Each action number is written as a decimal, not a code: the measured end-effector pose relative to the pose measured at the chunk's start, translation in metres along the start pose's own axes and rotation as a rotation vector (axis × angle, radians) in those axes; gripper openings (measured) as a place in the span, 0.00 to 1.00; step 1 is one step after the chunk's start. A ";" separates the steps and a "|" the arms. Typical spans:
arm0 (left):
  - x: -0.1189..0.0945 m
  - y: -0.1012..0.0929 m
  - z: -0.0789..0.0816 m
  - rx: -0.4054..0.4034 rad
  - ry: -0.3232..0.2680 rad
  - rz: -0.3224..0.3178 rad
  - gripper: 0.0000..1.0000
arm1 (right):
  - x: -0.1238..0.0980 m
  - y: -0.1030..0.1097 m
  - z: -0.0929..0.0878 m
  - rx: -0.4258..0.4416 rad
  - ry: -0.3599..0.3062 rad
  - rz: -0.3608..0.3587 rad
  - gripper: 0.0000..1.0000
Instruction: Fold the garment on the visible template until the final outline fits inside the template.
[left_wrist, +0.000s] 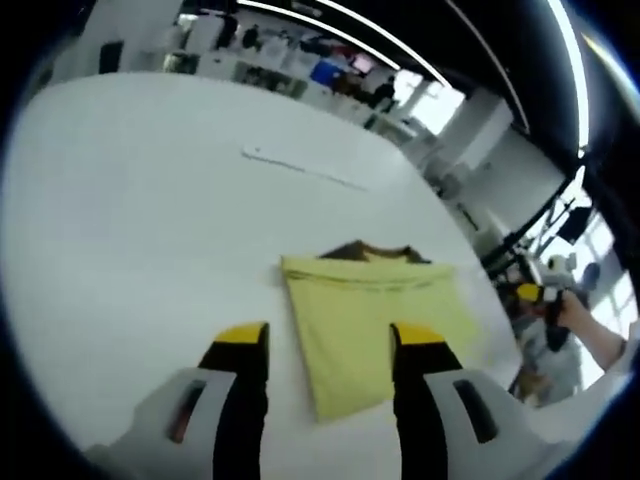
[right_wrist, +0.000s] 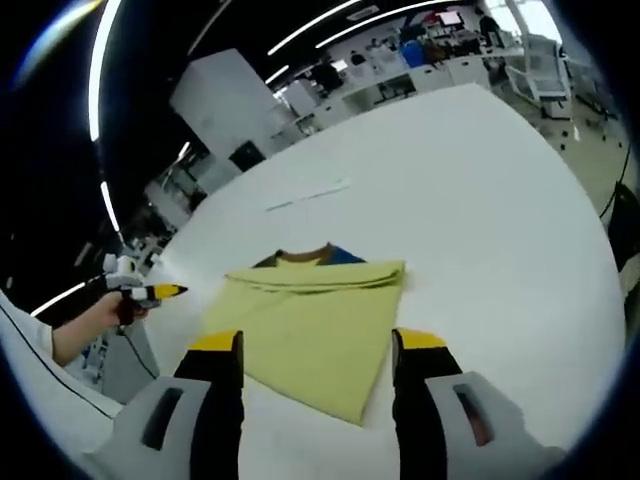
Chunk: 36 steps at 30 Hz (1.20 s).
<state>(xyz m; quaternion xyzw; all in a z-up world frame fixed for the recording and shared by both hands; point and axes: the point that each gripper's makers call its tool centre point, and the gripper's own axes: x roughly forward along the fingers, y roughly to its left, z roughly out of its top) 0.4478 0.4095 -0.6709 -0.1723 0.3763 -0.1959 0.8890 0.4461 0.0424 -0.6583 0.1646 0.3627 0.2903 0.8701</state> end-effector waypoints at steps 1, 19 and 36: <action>-0.002 -0.001 0.000 0.004 -0.001 -0.001 0.49 | -0.002 0.002 0.000 0.000 -0.002 0.000 0.63; -0.057 -0.023 -0.014 0.107 -0.045 -0.015 0.71 | -0.053 0.027 0.001 -0.036 -0.072 -0.007 0.76; -0.090 -0.038 -0.014 0.203 -0.054 -0.006 0.93 | -0.091 0.028 -0.016 -0.083 -0.050 -0.084 0.92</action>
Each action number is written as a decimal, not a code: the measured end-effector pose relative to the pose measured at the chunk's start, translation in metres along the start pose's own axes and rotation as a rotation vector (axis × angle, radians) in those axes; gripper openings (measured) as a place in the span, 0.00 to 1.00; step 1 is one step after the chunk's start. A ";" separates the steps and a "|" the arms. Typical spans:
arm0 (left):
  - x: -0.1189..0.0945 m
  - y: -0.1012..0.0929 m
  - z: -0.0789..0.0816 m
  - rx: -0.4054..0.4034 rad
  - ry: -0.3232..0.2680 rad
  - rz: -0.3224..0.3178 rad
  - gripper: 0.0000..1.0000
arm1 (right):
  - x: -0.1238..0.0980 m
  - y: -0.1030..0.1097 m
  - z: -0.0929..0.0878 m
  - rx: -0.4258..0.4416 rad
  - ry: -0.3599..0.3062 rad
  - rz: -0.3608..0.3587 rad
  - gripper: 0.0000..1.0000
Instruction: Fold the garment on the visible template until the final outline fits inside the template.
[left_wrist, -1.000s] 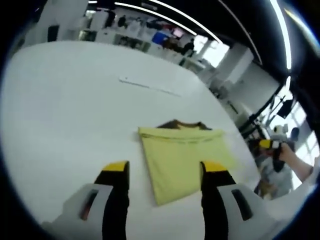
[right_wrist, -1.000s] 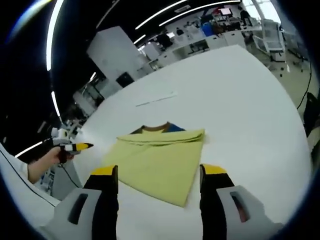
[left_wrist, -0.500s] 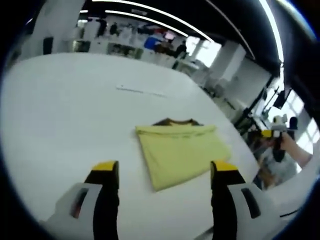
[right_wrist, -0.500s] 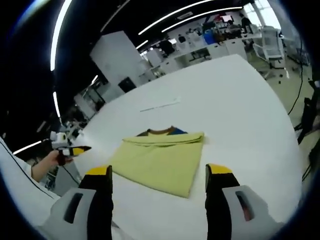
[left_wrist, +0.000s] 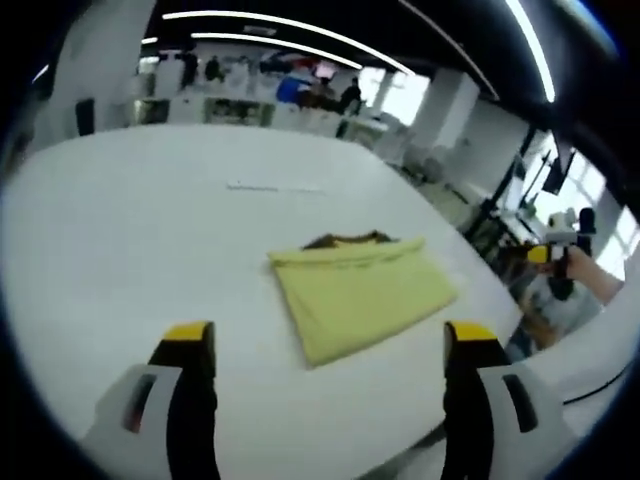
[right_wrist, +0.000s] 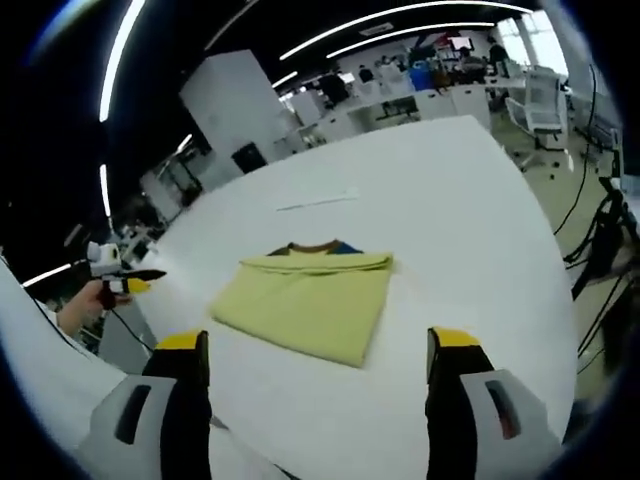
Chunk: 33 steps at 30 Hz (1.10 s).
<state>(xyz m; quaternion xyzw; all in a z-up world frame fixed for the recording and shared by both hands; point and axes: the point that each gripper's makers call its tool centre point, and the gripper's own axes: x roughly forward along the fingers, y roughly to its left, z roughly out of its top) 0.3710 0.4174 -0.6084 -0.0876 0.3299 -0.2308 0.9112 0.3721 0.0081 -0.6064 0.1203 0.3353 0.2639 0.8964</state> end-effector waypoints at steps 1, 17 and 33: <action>-0.002 0.000 0.000 0.002 0.003 -0.003 0.95 | -0.002 -0.001 0.002 0.009 -0.012 -0.004 0.94; -0.014 0.003 -0.002 0.051 0.044 0.001 0.99 | -0.020 -0.006 0.001 0.000 -0.047 -0.026 1.00; -0.009 0.009 -0.007 0.047 0.070 0.007 0.99 | -0.009 -0.008 0.000 0.032 -0.045 -0.016 1.00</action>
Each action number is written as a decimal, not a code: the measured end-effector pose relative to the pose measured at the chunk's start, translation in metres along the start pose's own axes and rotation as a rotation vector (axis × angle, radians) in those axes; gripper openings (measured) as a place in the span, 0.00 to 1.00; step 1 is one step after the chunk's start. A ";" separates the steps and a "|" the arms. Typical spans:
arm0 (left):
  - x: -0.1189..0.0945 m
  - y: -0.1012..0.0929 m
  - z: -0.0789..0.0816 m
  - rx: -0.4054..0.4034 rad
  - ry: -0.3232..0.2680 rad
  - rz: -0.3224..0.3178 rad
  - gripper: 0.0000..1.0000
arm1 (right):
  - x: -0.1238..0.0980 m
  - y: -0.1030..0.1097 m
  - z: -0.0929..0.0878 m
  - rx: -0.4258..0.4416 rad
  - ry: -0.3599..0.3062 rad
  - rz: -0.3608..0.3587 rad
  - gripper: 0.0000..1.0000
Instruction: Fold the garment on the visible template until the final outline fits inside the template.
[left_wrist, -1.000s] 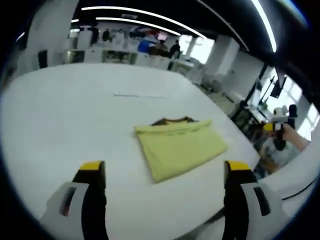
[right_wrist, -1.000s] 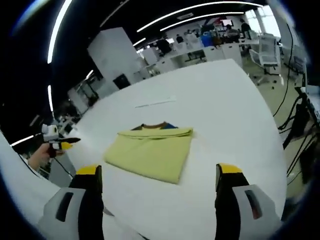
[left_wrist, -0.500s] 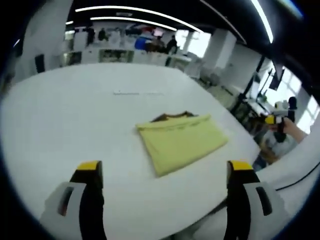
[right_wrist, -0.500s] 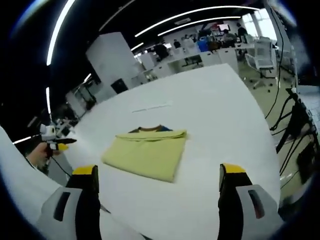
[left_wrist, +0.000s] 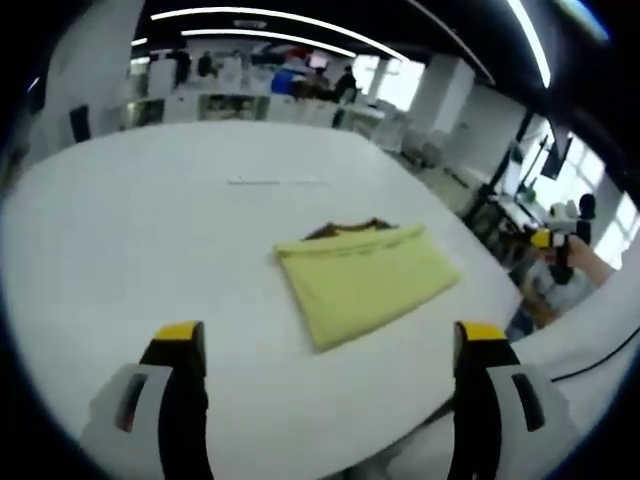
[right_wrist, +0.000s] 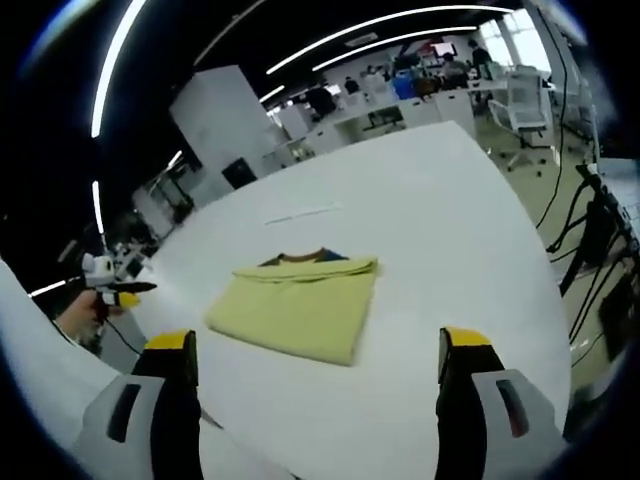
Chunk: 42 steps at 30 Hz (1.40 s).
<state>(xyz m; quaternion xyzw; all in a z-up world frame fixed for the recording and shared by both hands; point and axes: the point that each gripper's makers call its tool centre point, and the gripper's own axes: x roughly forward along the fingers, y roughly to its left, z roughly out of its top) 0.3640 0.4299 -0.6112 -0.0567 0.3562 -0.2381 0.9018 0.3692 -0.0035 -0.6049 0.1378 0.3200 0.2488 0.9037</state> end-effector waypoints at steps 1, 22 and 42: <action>0.001 0.001 0.000 0.000 0.002 0.001 0.99 | 0.001 0.000 0.001 0.002 -0.001 0.001 0.99; 0.054 -0.015 0.018 0.037 0.012 -0.028 0.79 | 0.047 -0.007 0.000 -0.095 0.045 -0.013 0.67; 0.130 0.002 0.020 0.138 0.085 0.002 0.65 | 0.127 -0.018 0.003 -0.375 0.157 -0.052 0.52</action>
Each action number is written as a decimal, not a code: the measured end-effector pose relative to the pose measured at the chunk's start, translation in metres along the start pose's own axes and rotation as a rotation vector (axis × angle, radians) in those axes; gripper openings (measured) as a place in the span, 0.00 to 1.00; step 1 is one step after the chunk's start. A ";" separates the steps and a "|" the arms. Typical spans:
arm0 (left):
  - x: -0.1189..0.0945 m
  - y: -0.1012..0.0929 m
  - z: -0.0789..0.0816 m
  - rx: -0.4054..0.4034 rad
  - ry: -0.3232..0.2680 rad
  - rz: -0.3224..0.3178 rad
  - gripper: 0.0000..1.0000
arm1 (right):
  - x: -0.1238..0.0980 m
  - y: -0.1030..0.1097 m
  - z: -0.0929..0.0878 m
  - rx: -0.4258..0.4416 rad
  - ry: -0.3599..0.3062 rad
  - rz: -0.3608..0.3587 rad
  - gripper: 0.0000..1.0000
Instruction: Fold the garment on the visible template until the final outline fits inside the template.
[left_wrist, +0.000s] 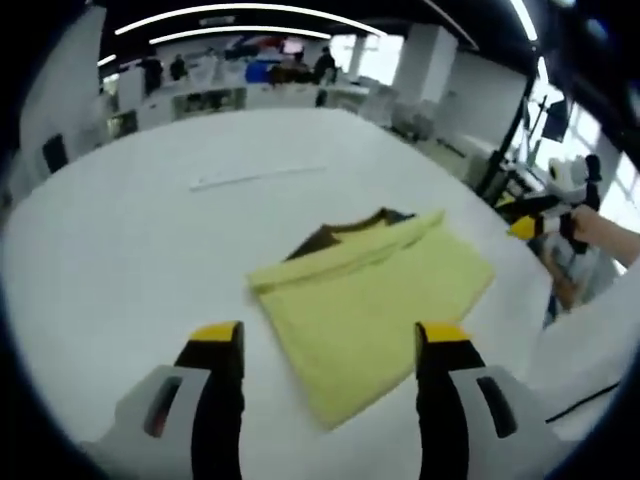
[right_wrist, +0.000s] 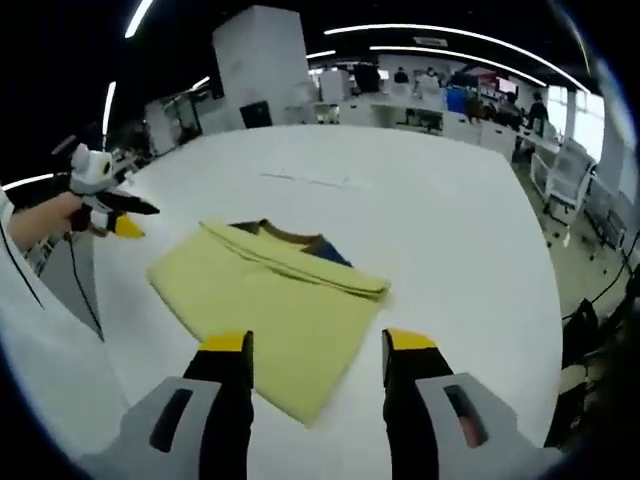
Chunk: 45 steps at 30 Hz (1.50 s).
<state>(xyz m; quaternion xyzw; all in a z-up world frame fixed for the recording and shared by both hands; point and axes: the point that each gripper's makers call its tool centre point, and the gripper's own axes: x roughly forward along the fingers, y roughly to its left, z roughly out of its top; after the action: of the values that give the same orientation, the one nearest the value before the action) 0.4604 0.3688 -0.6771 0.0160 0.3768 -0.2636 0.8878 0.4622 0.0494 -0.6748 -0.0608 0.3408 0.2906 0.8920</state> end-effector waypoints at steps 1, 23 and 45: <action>0.005 0.001 -0.001 0.009 0.010 0.002 0.65 | 0.005 0.001 0.000 -0.003 0.006 0.005 0.51; 0.070 0.002 0.003 -0.043 0.042 -0.019 0.49 | 0.078 0.012 0.003 0.015 0.049 0.077 0.41; 0.122 -0.015 -0.001 0.005 0.049 -0.008 0.34 | 0.126 0.013 -0.004 0.062 0.063 -0.054 0.32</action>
<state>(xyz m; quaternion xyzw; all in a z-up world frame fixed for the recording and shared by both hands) 0.5226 0.3003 -0.7578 0.0234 0.3977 -0.2677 0.8773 0.5287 0.1190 -0.7577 -0.0513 0.3760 0.2538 0.8897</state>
